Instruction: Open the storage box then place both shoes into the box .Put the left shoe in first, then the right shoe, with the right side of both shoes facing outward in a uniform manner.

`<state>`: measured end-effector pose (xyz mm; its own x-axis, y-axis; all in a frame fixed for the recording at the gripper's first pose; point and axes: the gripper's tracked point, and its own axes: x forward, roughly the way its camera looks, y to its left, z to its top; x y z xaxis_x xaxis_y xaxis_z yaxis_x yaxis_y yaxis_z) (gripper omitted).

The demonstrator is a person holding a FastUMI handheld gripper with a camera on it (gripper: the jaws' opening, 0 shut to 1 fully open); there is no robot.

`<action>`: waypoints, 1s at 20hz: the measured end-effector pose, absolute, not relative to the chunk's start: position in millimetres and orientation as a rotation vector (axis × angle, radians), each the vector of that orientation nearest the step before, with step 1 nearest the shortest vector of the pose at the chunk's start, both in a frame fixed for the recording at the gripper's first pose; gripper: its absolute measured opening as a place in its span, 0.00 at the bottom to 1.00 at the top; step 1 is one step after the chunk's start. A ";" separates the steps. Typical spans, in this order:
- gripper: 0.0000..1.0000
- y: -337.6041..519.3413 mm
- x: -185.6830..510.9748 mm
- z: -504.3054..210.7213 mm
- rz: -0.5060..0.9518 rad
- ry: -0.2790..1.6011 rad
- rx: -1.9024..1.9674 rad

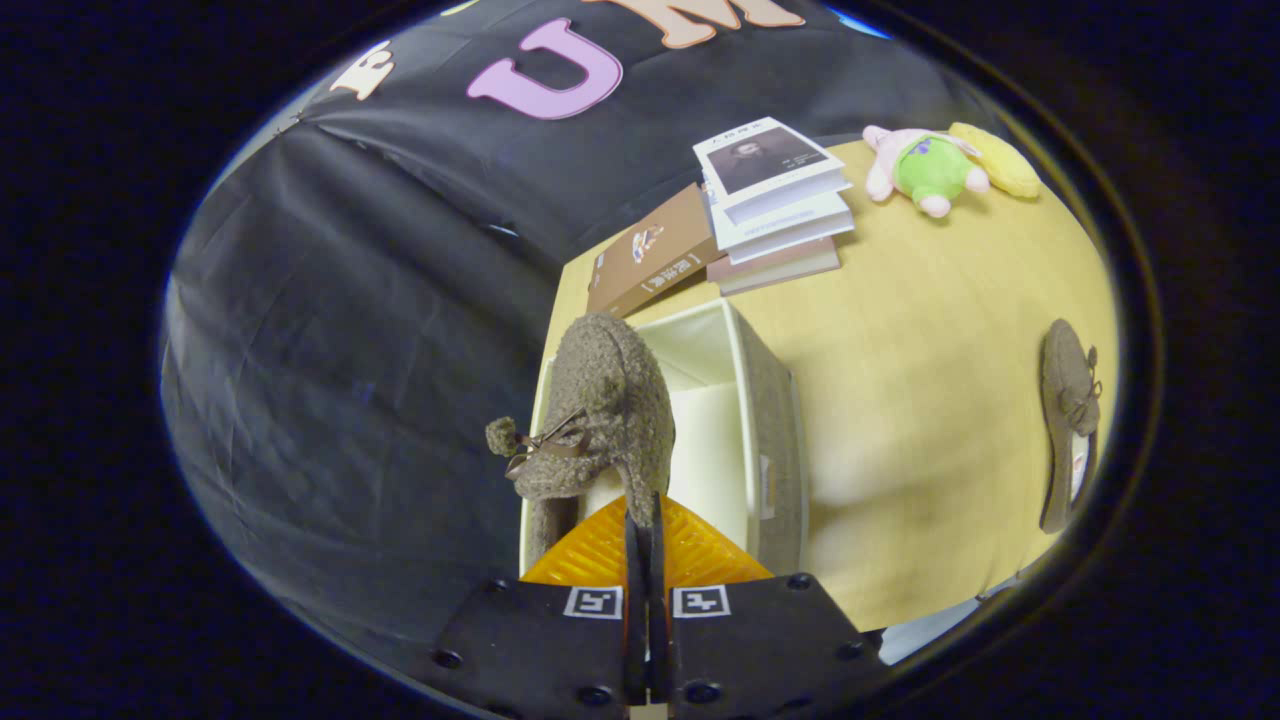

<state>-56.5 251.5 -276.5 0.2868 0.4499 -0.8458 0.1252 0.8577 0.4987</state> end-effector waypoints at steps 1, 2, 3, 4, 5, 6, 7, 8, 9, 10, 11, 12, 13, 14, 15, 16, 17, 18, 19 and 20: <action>0.05 256.8 -56.9 -281.9 0.230 1.290 0.525; 0.05 262.6 -57.8 -286.5 0.230 1.302 0.517; 0.05 267.8 -58.7 -292.3 0.231 1.315 0.507; 0.05 272.4 -61.2 -297.8 0.230 1.329 0.497; 0.05 276.5 -62.5 -303.5 0.228 1.341 0.486; 0.05 280.7 -64.0 -309.3 0.226 1.351 0.474; 0.05 283.9 -64.3 -315.9 0.219 1.361 0.463; 0.05 287.3 -65.0 -322.9 0.213 1.373 0.453; 0.05 289.7 -64.1 -329.7 0.201 1.382 0.445; 0.05 292.8 -64.8 -334.5 0.191 1.390 0.435; 0.05 295.3 -64.5 -340.0 0.182 1.398 0.426; 0.05 298.6 -63.2 -346.0 0.176 1.405 0.417; 0.05 300.4 -62.6 -352.4 0.172 1.412 0.398; 0.05 302.1 -62.8 -357.1 0.171 1.418 0.383; 0.05 303.4 -63.9 -361.4 0.170 1.424 0.365; 0.05 304.5 -65.0 -365.0 0.169 1.429 0.350; 0.05 305.5 -65.7 -368.1 0.169 1.433 0.336; 0.05 306.2 -67.5 -371.8 0.166 1.438 0.322; 0.05 308.0 -68.2 -375.5 0.167 1.443 0.310; 0.05 309.7 -70.2 -378.8 0.168 1.452 0.296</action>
<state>-70.2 309.7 -378.8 0.1154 0.2903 -0.9499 0.0660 0.9520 0.2990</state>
